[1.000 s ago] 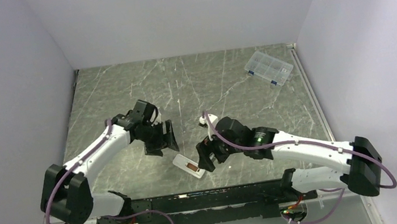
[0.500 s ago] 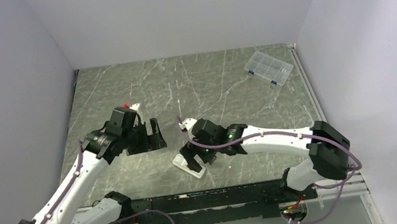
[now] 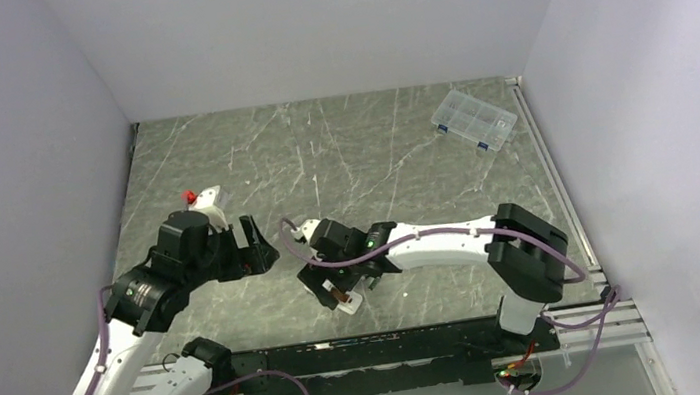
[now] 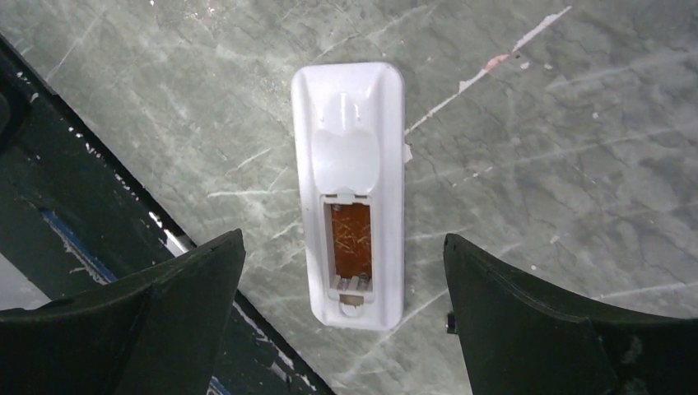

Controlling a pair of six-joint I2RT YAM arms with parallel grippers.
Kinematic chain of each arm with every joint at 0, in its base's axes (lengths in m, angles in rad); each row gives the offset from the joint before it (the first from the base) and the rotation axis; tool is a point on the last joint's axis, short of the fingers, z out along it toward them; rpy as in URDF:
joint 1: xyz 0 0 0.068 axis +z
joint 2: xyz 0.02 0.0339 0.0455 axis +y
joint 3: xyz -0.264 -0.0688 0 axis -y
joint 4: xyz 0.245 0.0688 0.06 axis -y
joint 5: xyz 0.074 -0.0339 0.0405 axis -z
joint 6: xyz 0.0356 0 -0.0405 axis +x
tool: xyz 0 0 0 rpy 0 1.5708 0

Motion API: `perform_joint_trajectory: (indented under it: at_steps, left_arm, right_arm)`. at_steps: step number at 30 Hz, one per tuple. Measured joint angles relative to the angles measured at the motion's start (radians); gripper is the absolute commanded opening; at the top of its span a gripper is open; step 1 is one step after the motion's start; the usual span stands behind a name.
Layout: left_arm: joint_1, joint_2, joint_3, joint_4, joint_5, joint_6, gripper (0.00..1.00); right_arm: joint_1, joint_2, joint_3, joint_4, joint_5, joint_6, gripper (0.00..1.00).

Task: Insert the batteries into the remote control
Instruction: Adjust the remote control at the center of the board.

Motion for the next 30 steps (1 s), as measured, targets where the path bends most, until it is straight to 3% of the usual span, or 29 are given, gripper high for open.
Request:
perform_joint_trajectory:
  at_steps: [7,19,30]
  left_arm:
    - [0.0,-0.064,0.005,-0.014,-0.024,0.009,0.95]
    - [0.0,-0.191,0.005,-0.014,-0.053,0.009,0.98]
    - [0.0,-0.185,0.005,-0.014,-0.066,0.011,0.98]
  right_arm:
    - [0.031,0.079,0.046,-0.004,0.037,0.001,0.89]
    - [0.06,0.172,0.103,-0.032,0.144,0.002,0.72]
    - [0.072,0.183,0.114,-0.043,0.191,0.019,0.4]
